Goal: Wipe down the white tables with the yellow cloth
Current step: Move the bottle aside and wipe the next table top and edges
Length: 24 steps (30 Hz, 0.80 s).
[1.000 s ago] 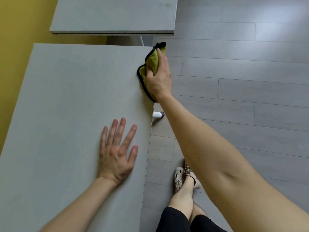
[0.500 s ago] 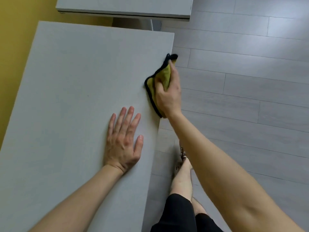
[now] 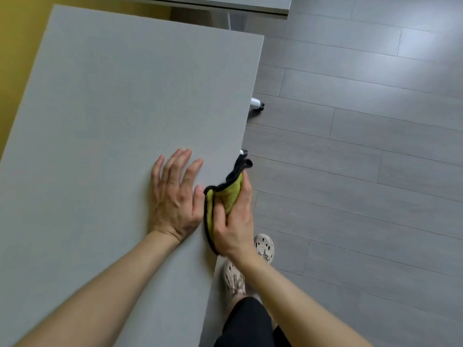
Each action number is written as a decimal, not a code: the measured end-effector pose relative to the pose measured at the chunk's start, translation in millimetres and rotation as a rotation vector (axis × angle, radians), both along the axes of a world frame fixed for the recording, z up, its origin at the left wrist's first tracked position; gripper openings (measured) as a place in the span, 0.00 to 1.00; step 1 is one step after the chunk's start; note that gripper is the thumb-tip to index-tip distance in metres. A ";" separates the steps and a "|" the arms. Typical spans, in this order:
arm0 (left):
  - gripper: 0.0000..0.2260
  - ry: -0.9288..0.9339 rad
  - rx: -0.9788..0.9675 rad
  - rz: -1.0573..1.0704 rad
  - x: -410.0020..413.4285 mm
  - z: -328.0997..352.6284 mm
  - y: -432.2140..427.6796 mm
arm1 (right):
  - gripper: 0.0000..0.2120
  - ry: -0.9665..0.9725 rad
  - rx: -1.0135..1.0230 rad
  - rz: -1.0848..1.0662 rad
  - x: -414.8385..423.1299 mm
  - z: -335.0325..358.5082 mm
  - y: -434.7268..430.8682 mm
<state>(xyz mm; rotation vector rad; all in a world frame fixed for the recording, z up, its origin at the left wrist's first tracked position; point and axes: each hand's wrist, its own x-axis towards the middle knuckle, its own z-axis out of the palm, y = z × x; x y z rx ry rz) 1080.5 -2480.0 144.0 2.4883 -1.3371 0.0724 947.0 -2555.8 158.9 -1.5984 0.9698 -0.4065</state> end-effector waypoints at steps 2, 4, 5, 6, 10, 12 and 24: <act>0.24 -0.002 -0.012 0.014 -0.1 1.0 -0.3 | 0.40 -0.023 0.035 -0.059 28.5 0.9 -34.2; 0.24 -0.012 -0.013 0.030 -1.6 3.4 -0.5 | 0.38 -0.063 0.009 -0.120 66.9 -1.8 -84.5; 0.24 -0.023 -0.012 0.040 -2.3 4.5 -1.2 | 0.35 -0.070 -0.019 -0.138 83.4 -2.3 -109.7; 0.24 -0.037 -0.007 0.051 -3.2 5.6 -1.6 | 0.33 -0.066 -0.048 -0.146 96.3 -3.5 -129.4; 0.23 -0.074 -0.011 0.077 -5.9 8.2 -1.1 | 0.29 -0.088 -0.151 -0.164 99.0 -10.8 -128.8; 0.23 -0.081 -0.014 0.067 -4.7 10.0 -1.3 | 0.30 -0.086 -0.189 -0.171 72.5 -5.6 -88.1; 0.26 0.053 0.114 0.075 -125.5 21.2 176.5 | 0.30 -0.002 -0.219 0.035 -10.3 -2.2 33.6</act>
